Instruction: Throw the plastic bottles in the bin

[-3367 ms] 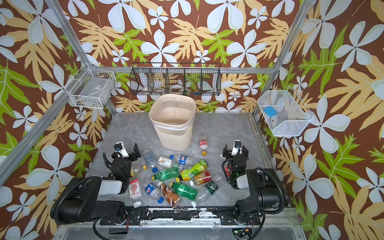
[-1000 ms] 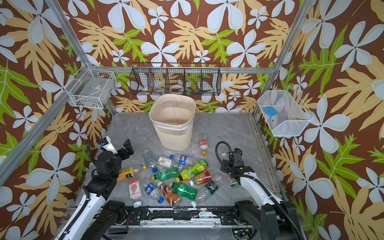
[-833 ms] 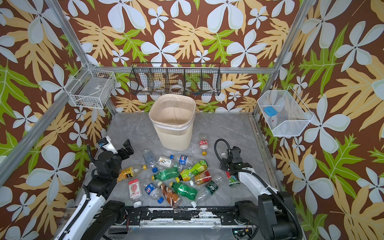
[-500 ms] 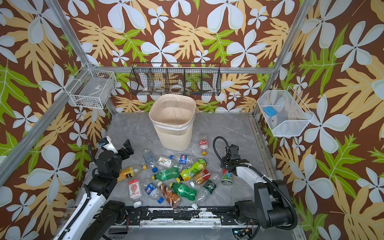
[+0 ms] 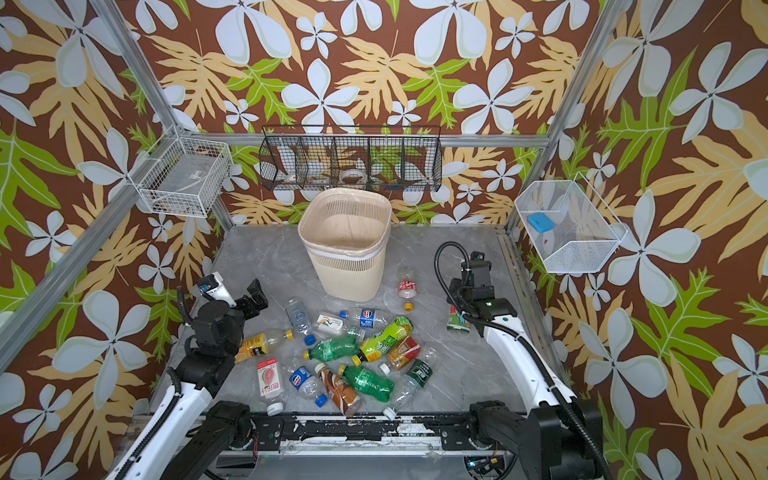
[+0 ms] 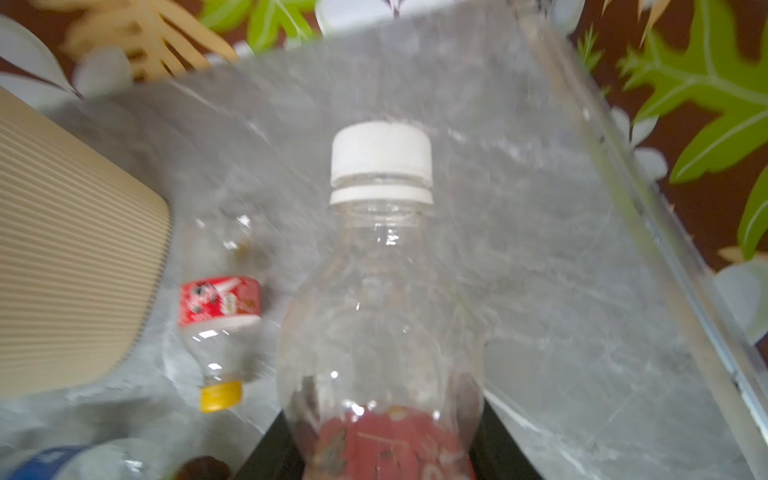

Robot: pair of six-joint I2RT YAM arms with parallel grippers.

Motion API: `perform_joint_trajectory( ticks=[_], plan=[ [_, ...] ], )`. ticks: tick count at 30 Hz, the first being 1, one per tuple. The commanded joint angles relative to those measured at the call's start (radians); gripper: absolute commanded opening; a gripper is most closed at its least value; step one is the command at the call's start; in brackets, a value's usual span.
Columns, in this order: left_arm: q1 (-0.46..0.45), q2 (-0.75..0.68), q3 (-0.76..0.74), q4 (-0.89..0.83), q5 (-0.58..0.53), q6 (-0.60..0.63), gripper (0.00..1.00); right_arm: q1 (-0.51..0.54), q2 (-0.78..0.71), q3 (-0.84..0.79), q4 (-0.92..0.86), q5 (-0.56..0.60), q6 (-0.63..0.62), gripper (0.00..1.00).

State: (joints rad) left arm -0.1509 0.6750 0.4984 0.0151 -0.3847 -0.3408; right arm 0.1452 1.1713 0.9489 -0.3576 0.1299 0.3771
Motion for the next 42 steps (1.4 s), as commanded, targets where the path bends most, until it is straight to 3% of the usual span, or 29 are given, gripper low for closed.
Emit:
perform_joint_trajectory(
  ticks=[1,13,24,30,39,40,42],
  plan=[
    [0.002,0.004,0.009,-0.003,-0.01,-0.001,0.99,0.063,0.027,0.159,0.02,-0.009,-0.027,0.42],
    [0.001,0.015,0.015,-0.015,-0.011,-0.001,0.99,0.414,0.434,0.891,0.124,0.005,-0.171,0.41],
    [0.001,0.031,0.022,-0.019,-0.005,0.002,0.99,0.442,0.804,1.275,0.113,-0.085,-0.279,0.42],
    [0.001,0.032,0.023,-0.018,-0.003,0.003,0.99,0.442,0.898,1.323,0.053,-0.096,-0.316,0.42],
    [0.001,0.041,0.026,-0.018,0.0,0.004,0.99,0.442,0.909,1.265,0.042,-0.117,-0.327,0.43],
    [0.001,0.041,0.026,-0.018,0.0,0.003,0.99,0.442,0.91,1.266,0.037,-0.118,-0.326,0.45],
    [0.001,0.043,0.026,-0.02,0.0,0.005,0.99,0.442,0.905,1.273,0.027,-0.112,-0.322,0.58]
  ],
)
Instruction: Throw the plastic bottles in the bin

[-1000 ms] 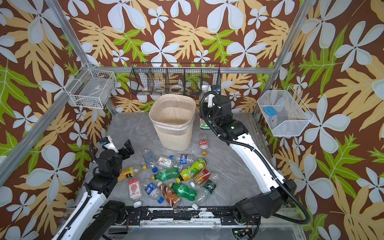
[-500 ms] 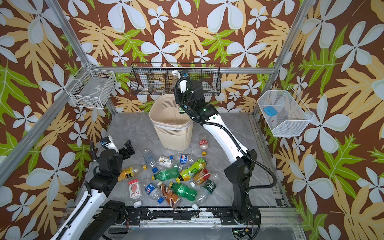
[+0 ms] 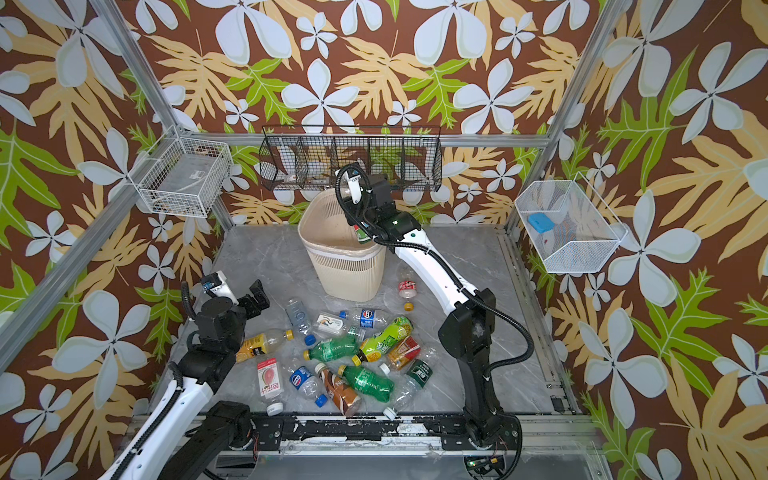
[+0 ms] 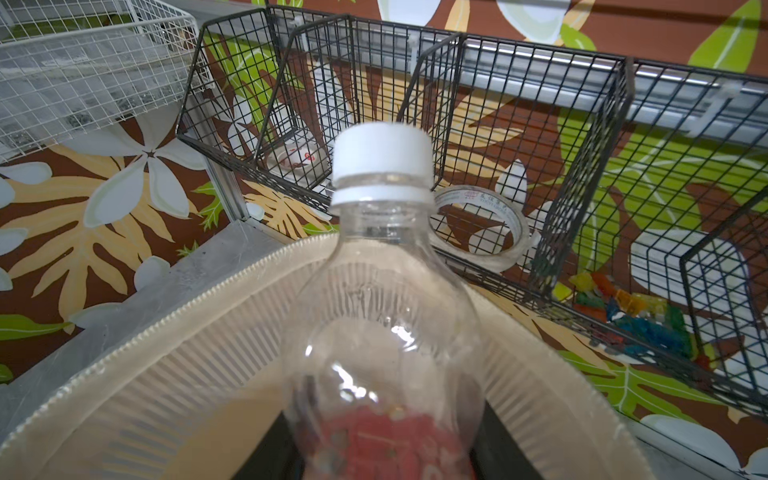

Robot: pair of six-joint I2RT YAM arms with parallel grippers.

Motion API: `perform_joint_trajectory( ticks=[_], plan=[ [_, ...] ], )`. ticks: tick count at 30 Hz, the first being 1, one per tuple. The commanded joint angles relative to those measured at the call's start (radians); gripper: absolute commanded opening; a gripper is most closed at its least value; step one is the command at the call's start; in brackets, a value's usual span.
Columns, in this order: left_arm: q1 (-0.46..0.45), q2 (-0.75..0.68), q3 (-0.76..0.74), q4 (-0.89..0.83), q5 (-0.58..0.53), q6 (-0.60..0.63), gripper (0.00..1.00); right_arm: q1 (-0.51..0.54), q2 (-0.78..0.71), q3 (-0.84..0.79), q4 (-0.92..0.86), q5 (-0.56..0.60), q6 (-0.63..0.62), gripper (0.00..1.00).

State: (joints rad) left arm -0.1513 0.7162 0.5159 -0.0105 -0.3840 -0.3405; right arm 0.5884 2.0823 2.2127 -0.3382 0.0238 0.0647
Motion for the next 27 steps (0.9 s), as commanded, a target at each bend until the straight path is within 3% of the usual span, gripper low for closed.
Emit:
perform_joint_trajectory(
  ticks=[1,4,8,14,17,21,27],
  plan=[
    [0.001,0.002,0.009,0.005,-0.001,0.003,0.99,-0.001,-0.011,0.01,0.004,-0.001,-0.007,0.64],
    [0.001,0.002,0.009,0.003,-0.001,0.003,0.99,-0.001,-0.057,-0.005,0.009,0.02,-0.001,0.85],
    [0.001,0.01,0.009,0.0,-0.001,-0.002,0.99,-0.001,-0.209,-0.142,0.078,0.03,0.027,0.94],
    [0.002,0.033,0.015,-0.014,0.005,-0.01,0.99,-0.003,-0.607,-0.746,0.363,0.097,0.126,1.0],
    [0.001,0.049,0.018,-0.027,0.019,-0.019,0.99,-0.011,-0.762,-0.967,0.409,0.169,0.188,1.0],
    [0.001,0.074,0.048,-0.116,0.063,-0.068,0.96,-0.039,-0.86,-1.087,0.367,0.185,0.236,1.0],
    [0.001,0.111,0.098,-0.346,0.161,-0.254,0.92,-0.072,-0.906,-1.148,0.328,0.181,0.253,1.0]
  ],
)
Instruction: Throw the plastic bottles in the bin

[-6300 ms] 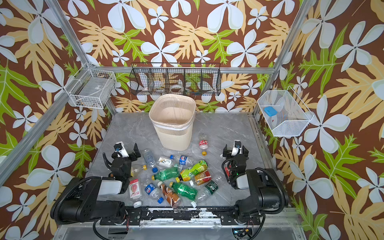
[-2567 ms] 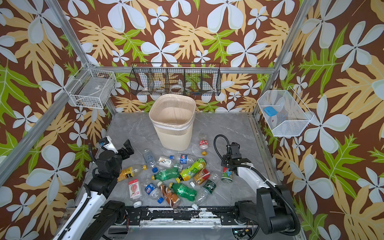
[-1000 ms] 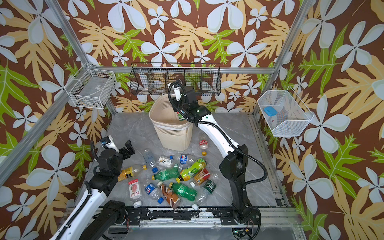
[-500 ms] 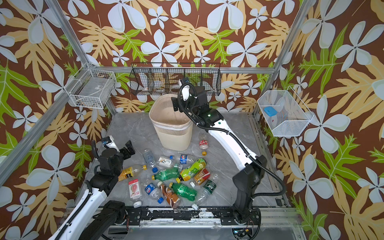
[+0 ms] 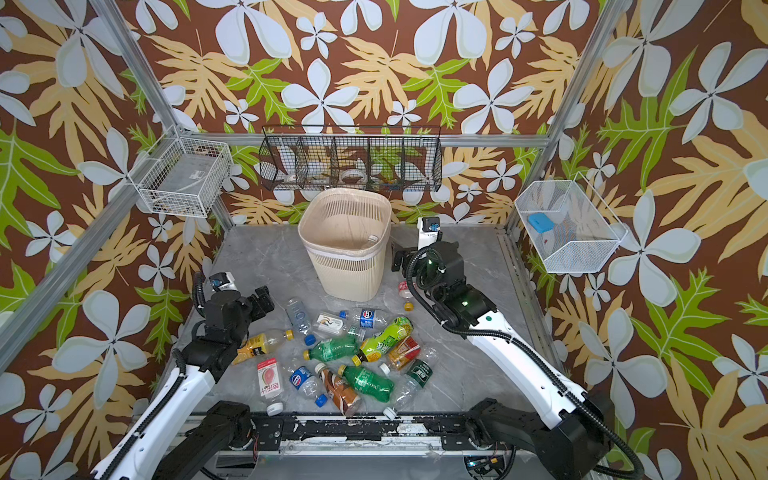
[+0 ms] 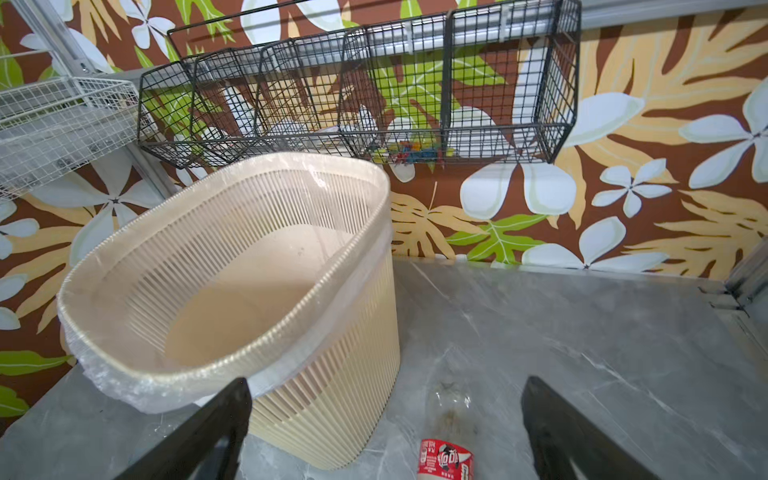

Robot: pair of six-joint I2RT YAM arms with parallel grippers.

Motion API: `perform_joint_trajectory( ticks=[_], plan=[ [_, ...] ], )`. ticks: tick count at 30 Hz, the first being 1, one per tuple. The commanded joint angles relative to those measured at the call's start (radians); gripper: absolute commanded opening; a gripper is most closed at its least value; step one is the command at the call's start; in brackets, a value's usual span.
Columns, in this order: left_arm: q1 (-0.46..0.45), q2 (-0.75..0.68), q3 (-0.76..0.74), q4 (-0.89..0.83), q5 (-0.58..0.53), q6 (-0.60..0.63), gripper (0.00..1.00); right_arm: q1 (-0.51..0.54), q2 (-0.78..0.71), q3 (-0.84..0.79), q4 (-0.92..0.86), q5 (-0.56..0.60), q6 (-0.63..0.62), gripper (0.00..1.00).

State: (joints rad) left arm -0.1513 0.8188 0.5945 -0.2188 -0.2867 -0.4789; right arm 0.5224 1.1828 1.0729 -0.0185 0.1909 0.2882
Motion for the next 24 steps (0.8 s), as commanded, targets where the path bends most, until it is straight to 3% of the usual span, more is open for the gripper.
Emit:
perform_joint_trajectory(
  ticks=[1,9,16,24],
  plan=[
    [0.001,0.012,0.023,-0.18,0.08,-0.154,0.91,-0.008,-0.003,-0.008,0.005,0.014,0.029,1.0],
    [-0.031,-0.006,0.032,-0.447,0.181,-0.358,0.8,-0.015,0.021,0.009,0.013,-0.018,0.025,1.0],
    [-0.171,-0.083,0.033,-0.654,0.132,-0.497,0.77,-0.015,0.006,-0.005,0.038,-0.031,0.032,1.0],
    [-0.183,-0.212,0.003,-0.829,0.124,-0.548,0.75,-0.024,-0.01,-0.021,0.053,-0.038,0.032,0.99]
  ],
)
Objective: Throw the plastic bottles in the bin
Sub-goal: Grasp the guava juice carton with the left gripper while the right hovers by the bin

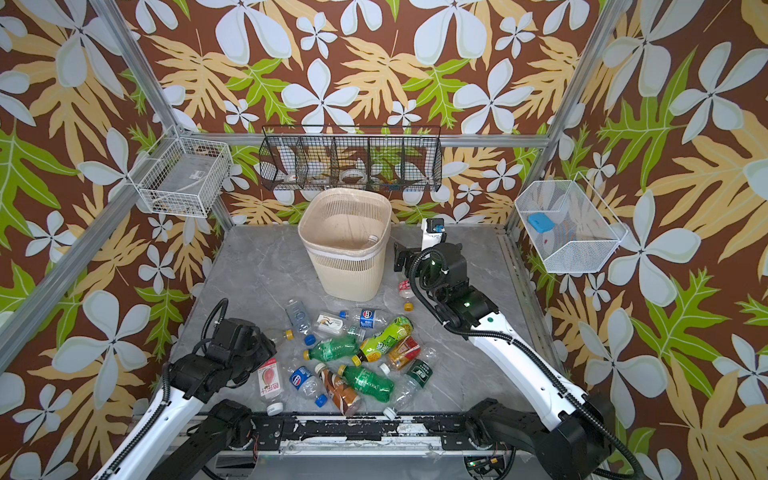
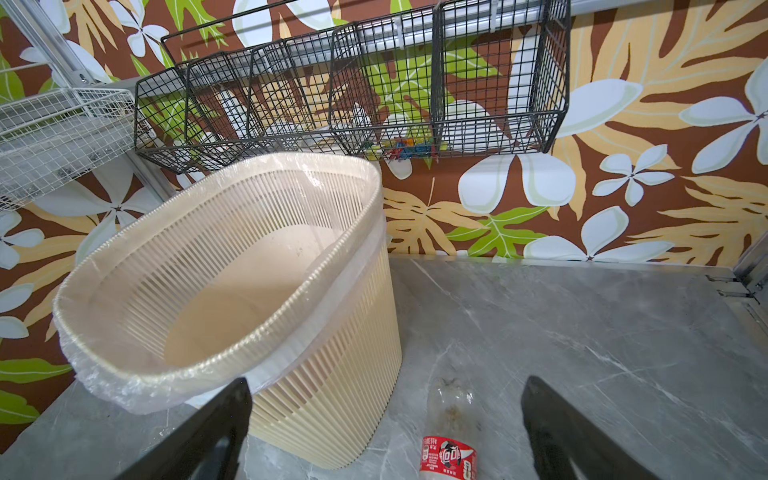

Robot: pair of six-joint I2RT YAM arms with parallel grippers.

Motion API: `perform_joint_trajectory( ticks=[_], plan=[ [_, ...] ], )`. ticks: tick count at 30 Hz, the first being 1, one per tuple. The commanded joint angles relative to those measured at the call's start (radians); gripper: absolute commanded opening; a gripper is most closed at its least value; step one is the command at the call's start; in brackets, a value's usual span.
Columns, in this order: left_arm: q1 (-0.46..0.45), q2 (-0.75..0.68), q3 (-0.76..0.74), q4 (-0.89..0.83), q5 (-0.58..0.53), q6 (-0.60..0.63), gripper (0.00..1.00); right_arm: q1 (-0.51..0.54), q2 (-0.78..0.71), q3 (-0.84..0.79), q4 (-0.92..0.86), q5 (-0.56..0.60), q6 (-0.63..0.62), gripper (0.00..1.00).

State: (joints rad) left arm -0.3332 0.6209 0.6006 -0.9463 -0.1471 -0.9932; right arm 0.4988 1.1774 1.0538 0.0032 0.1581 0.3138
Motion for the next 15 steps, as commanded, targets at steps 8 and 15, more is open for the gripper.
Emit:
perform_joint_trajectory(
  ticks=[8,15],
  plan=[
    [-0.024,0.033,-0.028,-0.076,0.006,-0.032,0.73,-0.009,-0.009,-0.015,0.039,-0.018,0.016,1.0],
    [-0.161,0.102,-0.087,-0.02,-0.03,-0.12,0.73,-0.019,-0.024,-0.03,0.041,-0.016,0.02,1.0]
  ],
)
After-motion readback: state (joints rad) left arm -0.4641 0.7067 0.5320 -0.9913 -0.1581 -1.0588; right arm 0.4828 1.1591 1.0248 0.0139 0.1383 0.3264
